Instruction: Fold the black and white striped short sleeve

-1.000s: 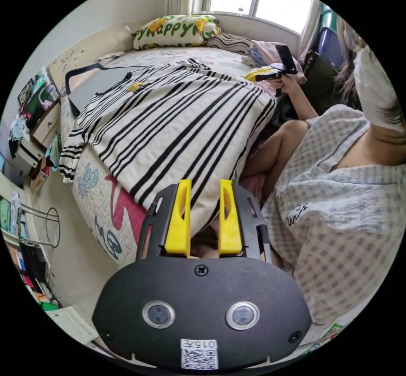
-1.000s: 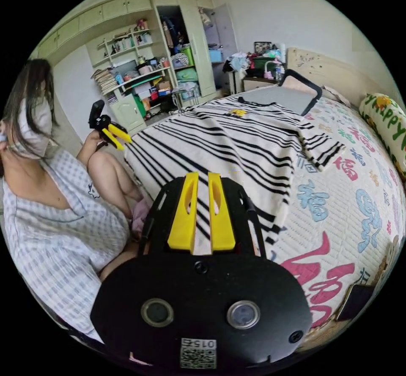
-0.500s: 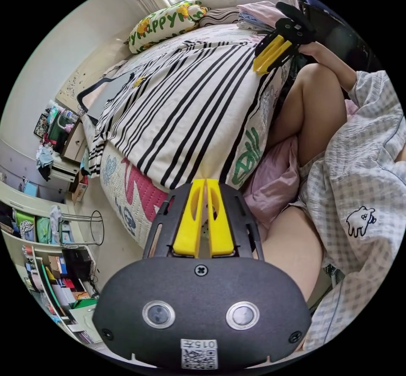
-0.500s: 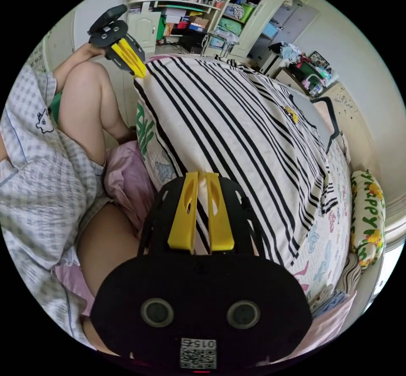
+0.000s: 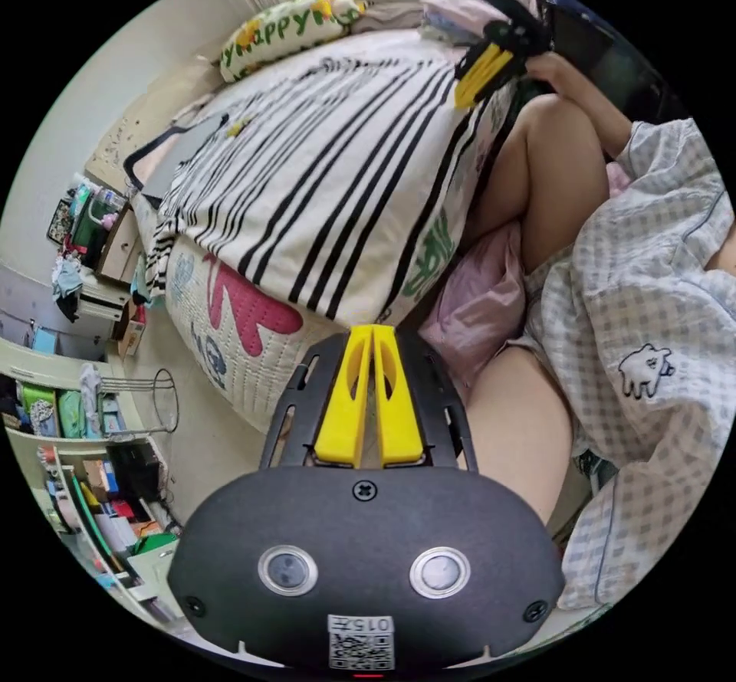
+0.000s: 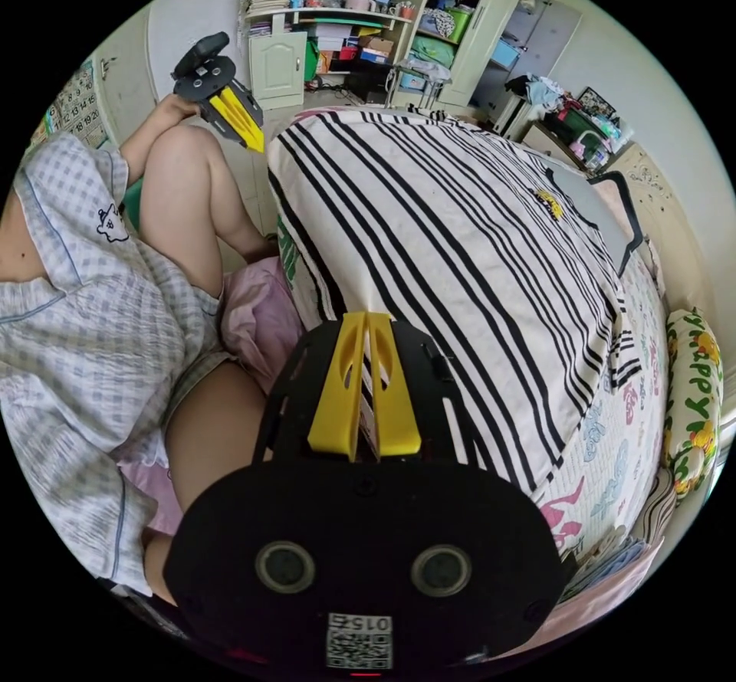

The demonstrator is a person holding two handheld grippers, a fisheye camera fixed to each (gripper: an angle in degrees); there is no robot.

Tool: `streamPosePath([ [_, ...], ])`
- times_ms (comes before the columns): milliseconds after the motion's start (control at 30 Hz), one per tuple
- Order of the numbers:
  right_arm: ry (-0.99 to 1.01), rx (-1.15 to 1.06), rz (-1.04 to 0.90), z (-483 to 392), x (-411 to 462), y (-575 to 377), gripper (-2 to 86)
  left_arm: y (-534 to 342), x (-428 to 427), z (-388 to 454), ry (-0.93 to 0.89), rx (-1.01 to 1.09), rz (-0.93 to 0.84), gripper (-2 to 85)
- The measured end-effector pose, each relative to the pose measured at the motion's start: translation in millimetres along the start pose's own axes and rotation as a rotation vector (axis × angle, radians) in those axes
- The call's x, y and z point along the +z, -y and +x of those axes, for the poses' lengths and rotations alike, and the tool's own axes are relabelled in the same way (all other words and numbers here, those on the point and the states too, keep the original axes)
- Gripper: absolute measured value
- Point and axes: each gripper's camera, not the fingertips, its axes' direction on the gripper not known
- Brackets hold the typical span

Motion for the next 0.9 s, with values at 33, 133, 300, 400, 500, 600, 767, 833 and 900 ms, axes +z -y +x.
streamPosePath([
  [33, 0.004, 0.002, -0.001, 1, 1, 0, -1.0, 2, 6, 0, 0.026, 0.005, -0.040, -0.4],
  [133, 0.033, 0.024, 0.013, 5, 0, -4, -0.9, 6, 13, -8, 0.013, 0.000, -0.064, -0.2],
  [300, 0.089, 0.123, 0.257, 26, -37, -46, 0.5, -13, -27, -60, -0.205, -0.172, 0.238, 1.7],
  [400, -0.080, 0.469, 0.470, 58, -58, -95, 5.4, -32, -35, -99, -0.239, -0.346, 0.370, 5.5],
  [500, -0.230, 0.786, 0.404, 81, -50, -138, 8.1, -29, -18, -125, -0.353, -0.402, 0.344, 7.7],
  [600, -0.198, 0.926, 0.281, 92, -24, -159, 10.2, -11, -2, -129, -0.426, -0.358, 0.277, 7.9],
  [767, -0.188, 0.860, 0.232, 85, -15, -152, 0.1, 16, 17, -130, -0.425, -0.299, 0.157, 3.9],
  [833, -0.209, 0.841, 0.220, 81, -12, -149, -0.5, 19, 16, -131, -0.424, -0.285, 0.150, 2.6],
  [900, -0.213, 0.843, 0.211, 80, -13, -148, -0.9, 15, 11, -132, -0.433, -0.283, 0.157, 1.4],
])
